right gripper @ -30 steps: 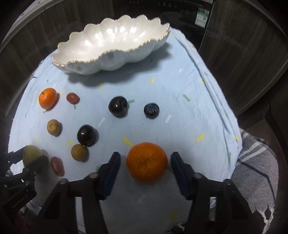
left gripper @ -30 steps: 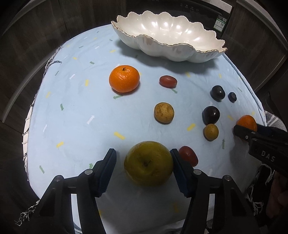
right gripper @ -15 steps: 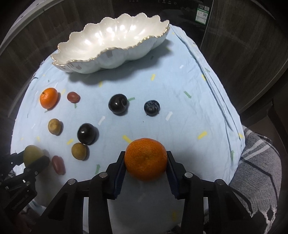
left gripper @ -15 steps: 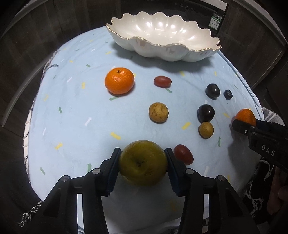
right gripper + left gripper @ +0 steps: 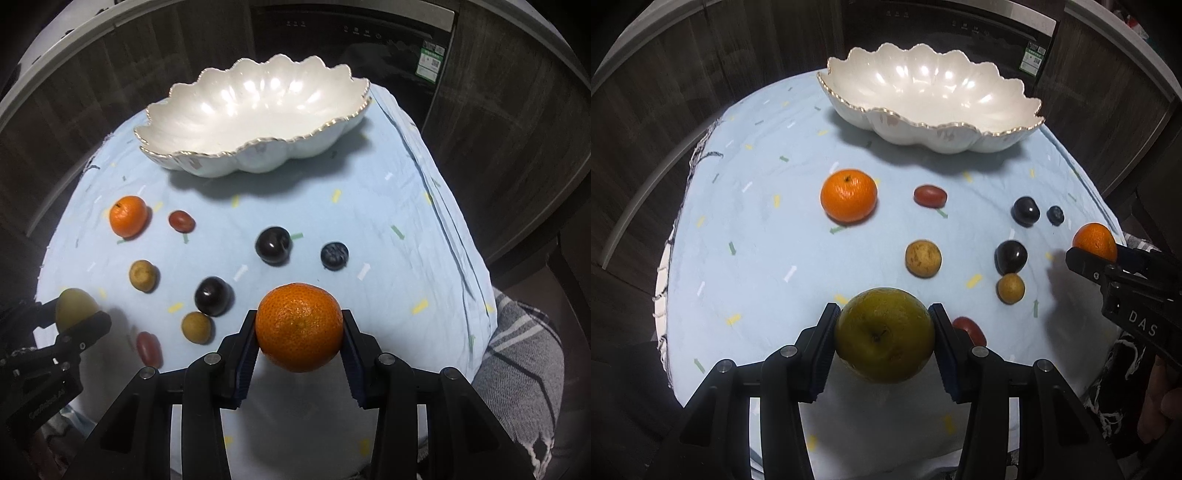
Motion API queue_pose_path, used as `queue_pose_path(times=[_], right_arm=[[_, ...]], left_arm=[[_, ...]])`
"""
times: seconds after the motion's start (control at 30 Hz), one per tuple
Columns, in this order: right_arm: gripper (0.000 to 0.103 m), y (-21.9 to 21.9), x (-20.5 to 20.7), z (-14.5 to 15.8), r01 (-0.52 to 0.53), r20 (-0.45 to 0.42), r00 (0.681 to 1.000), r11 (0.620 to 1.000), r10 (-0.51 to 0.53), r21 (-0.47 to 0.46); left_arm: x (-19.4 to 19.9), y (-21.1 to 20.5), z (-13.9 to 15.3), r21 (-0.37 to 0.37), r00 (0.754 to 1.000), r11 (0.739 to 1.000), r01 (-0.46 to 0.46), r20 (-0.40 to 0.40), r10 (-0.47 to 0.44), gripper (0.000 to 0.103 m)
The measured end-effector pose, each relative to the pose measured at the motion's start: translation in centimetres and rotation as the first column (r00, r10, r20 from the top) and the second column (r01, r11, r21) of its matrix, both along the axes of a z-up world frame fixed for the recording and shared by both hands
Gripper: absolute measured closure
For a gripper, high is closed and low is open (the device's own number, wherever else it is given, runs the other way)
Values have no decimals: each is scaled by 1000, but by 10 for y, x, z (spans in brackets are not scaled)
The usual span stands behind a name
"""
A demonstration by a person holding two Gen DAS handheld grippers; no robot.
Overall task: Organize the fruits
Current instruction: 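Carry the pear and mandarin into the white bowl and open both tools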
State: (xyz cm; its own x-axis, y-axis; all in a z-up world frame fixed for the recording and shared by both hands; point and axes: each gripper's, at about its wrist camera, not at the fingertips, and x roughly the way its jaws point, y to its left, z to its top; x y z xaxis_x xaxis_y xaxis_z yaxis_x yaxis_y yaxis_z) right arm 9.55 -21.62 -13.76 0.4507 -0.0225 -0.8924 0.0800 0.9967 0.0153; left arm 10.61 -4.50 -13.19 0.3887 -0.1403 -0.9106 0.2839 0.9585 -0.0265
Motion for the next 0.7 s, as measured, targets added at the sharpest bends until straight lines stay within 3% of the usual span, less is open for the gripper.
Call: queue_pose_path(times=[0.7], right_arm=[[60,-10,43,45,4,117,993,1000,-5,16]], left_arm=[[54,-17,55,-41,994,998,45,103,-41,55]])
